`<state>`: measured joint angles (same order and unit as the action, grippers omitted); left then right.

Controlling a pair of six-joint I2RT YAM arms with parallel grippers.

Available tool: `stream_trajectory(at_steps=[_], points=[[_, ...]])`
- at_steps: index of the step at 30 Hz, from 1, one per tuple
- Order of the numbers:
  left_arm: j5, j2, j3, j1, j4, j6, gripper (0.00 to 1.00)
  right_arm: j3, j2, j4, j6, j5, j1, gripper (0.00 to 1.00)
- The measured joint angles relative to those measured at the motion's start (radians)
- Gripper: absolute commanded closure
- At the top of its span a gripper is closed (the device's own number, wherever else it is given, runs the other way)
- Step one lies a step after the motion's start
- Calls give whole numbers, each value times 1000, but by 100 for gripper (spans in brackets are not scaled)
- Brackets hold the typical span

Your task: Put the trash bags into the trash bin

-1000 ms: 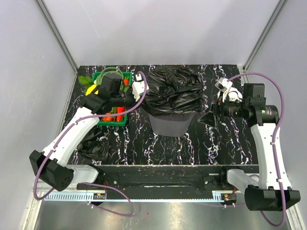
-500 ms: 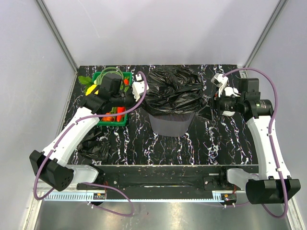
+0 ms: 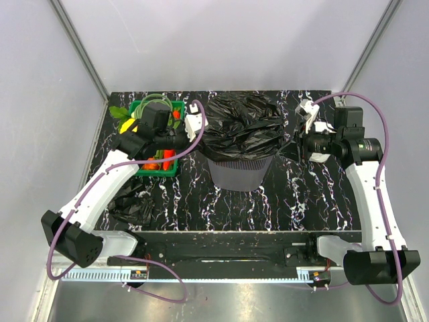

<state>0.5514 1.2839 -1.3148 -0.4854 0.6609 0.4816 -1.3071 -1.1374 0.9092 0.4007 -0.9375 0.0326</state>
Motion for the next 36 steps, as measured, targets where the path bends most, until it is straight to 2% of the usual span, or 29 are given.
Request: stream_trajectory(at_steps=[2, 6, 20, 36], points=[[0, 0, 0, 0, 0, 0, 100, 0, 0, 0, 4, -4, 0, 88], [0, 0, 0, 0, 0, 0, 100, 0, 0, -1, -1, -6, 4, 100], [-2, 0, 0, 0, 0, 0, 100, 6, 77, 53, 8, 0, 5, 100], [17, -1, 0, -1, 37, 35, 100, 192, 143, 79, 48, 85, 6, 100]])
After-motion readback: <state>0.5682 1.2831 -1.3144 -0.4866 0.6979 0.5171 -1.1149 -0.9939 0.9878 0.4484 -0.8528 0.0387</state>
